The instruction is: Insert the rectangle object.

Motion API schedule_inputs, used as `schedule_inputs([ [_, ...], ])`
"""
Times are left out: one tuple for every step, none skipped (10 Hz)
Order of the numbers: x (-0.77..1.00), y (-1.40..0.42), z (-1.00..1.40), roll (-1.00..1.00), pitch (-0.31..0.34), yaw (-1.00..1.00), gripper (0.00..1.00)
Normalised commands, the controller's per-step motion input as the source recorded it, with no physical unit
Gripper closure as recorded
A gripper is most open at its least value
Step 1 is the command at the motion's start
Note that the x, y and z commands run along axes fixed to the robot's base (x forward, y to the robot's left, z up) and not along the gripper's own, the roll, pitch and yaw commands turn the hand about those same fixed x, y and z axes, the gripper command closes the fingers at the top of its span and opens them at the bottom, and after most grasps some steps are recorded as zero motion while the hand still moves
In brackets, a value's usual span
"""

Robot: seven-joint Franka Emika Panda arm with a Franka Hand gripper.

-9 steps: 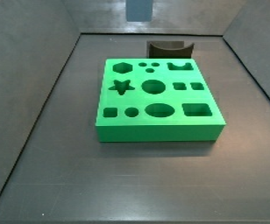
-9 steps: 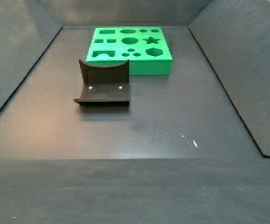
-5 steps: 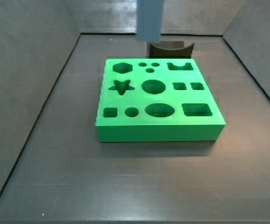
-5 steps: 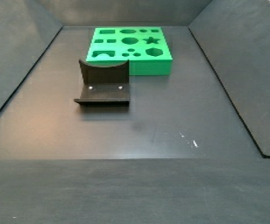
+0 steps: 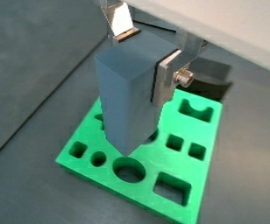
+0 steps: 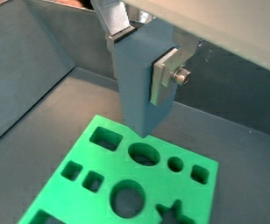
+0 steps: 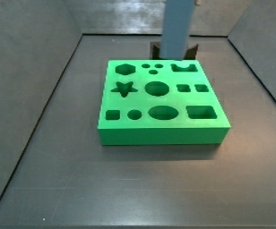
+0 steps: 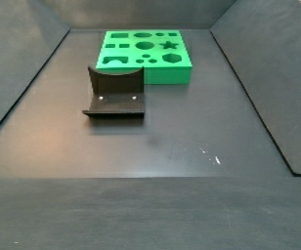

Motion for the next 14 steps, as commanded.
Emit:
schedule_inputs([
  [0.47, -0.01, -0.38, 0.07, -0.003, -0.69, 1.00],
  [0.45, 0.00, -0.57, 0.16, -0.019, -0.72, 1.00],
  [0.25, 0.00, -0.52, 0.13, -0.017, -0.87, 1.00],
  [0.00, 0.00, -0.38, 0.06, -0.020, -1.00, 1.00],
  [0.00, 0.00, -0.35, 0.05, -0.014, -1.00, 1.00],
  [0.01, 0.00, -0.35, 0.05, -0.017, -1.00, 1.00],
  [0.17, 0.00, -0.36, 0.06, -0.017, -0.96, 1.00],
  [0.19, 0.00, -0.37, 0.07, -0.016, -0.95, 1.00],
  [0.58, -0.15, -0.41, 0.12, 0.000, -0.56, 1.00],
  [0.71, -0.23, -0.31, 0.07, 0.000, -0.41, 1.00],
  [0.65, -0.22, -0.32, 0.08, 0.000, -0.47, 1.00],
  [0.69, -0.22, -0.34, 0.09, 0.000, -0.44, 1.00],
  [0.67, -0.23, -0.31, 0.08, 0.000, -0.46, 1.00],
  [0.53, -0.21, -0.23, 0.04, 0.000, -0.58, 1.00],
])
